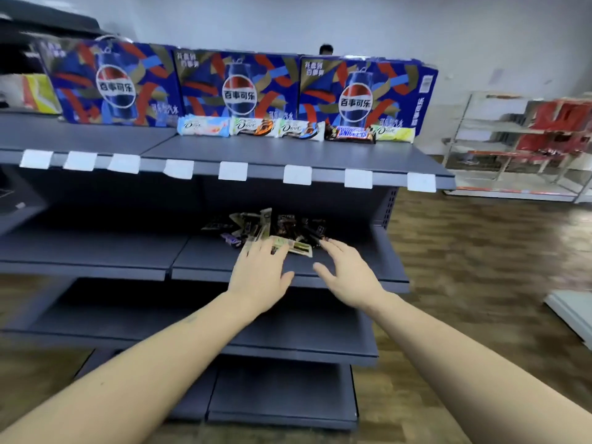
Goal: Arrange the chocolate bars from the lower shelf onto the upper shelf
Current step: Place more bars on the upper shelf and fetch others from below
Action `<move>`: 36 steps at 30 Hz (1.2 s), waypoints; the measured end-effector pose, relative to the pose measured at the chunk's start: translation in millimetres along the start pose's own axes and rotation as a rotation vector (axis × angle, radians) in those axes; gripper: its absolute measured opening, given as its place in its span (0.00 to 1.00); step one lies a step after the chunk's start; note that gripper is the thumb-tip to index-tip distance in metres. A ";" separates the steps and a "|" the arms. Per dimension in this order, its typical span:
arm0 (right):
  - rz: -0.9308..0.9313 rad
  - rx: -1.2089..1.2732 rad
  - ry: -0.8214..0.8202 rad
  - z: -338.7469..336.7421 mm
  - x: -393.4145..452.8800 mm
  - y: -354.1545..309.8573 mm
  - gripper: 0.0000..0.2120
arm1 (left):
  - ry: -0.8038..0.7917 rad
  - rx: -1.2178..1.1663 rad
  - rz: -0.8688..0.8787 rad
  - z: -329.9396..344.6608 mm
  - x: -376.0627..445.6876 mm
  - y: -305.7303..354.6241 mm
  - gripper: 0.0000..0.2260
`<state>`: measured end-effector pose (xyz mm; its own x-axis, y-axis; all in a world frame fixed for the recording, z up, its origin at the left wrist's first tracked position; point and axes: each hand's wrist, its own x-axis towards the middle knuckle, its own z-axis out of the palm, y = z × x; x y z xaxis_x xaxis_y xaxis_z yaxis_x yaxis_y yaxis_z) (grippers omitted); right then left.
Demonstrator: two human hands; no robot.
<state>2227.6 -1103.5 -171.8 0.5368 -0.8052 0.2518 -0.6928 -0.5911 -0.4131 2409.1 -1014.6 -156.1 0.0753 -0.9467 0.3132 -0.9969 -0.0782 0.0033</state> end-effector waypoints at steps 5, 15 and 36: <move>0.079 0.005 -0.158 50.0 -1.5 11.5 0.29 | -0.177 -0.086 -0.103 45.9 -21.5 -23.8 0.27; 0.209 0.091 -0.163 146.6 89.8 31.1 0.27 | -0.237 -0.343 -0.262 137.0 38.1 -71.6 0.24; 0.263 0.144 0.247 208.4 180.0 105.7 0.13 | -0.042 -0.301 -0.229 241.1 154.6 -72.4 0.19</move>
<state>2351.3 -1301.1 -352.5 0.2060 -0.9258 0.3169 -0.7073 -0.3646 -0.6056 2498.1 -1230.6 -336.9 0.2916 -0.9278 0.2327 -0.9152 -0.2000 0.3498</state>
